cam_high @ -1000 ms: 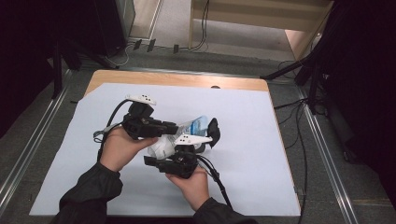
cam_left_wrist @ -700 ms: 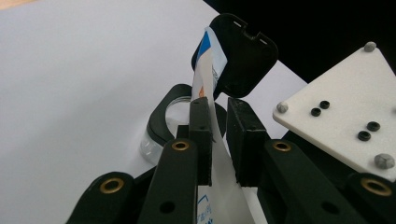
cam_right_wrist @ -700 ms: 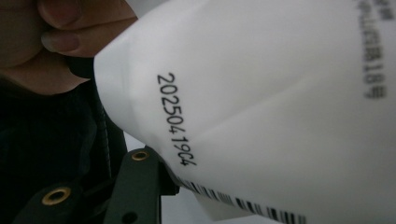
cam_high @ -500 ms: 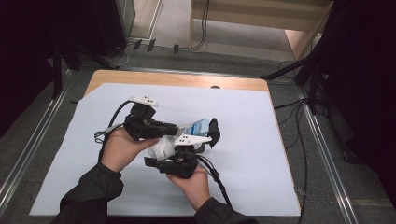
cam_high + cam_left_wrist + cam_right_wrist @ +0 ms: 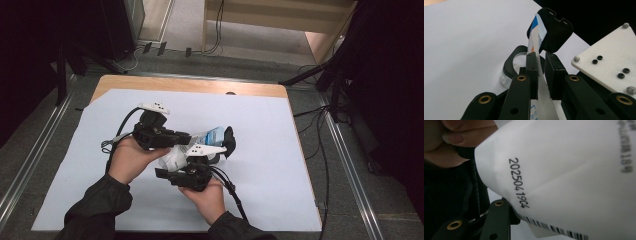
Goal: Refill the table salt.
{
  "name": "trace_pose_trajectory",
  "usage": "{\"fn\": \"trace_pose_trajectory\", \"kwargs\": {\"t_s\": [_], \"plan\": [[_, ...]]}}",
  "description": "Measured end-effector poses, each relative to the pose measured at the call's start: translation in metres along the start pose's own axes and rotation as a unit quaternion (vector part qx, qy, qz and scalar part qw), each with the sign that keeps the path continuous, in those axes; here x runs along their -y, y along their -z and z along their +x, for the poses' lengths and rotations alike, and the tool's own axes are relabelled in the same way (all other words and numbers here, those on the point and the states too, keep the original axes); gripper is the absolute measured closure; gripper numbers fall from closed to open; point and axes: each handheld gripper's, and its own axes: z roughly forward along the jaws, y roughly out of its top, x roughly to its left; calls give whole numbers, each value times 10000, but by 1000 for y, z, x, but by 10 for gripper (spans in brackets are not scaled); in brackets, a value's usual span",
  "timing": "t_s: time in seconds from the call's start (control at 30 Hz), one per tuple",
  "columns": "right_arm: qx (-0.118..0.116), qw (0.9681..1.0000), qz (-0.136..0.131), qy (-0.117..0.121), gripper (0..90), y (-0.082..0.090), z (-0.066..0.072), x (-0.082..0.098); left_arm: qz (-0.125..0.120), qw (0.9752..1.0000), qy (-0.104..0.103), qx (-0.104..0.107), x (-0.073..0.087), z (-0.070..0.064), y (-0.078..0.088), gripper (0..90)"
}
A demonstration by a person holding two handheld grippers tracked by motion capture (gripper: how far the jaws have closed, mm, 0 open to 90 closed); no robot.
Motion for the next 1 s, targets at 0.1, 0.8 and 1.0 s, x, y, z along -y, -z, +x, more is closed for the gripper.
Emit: {"fn": "trace_pose_trajectory", "kwargs": {"t_s": [0.1, 0.8, 1.0], "plan": [[-20, 10000, -42, -25, 614, 1, 1, 0, -45, 10000, 26, 23, 0, 0, 1, 815], [-42, 9996, -128, -233, 614, 3, -4, 0, 22, 10000, 13, 31, 0, 1, 2, 779], [-135, 9997, -110, -169, 613, 3, -4, -1, 44, 10000, 30, -20, 0, 1, 4, 810]]}}
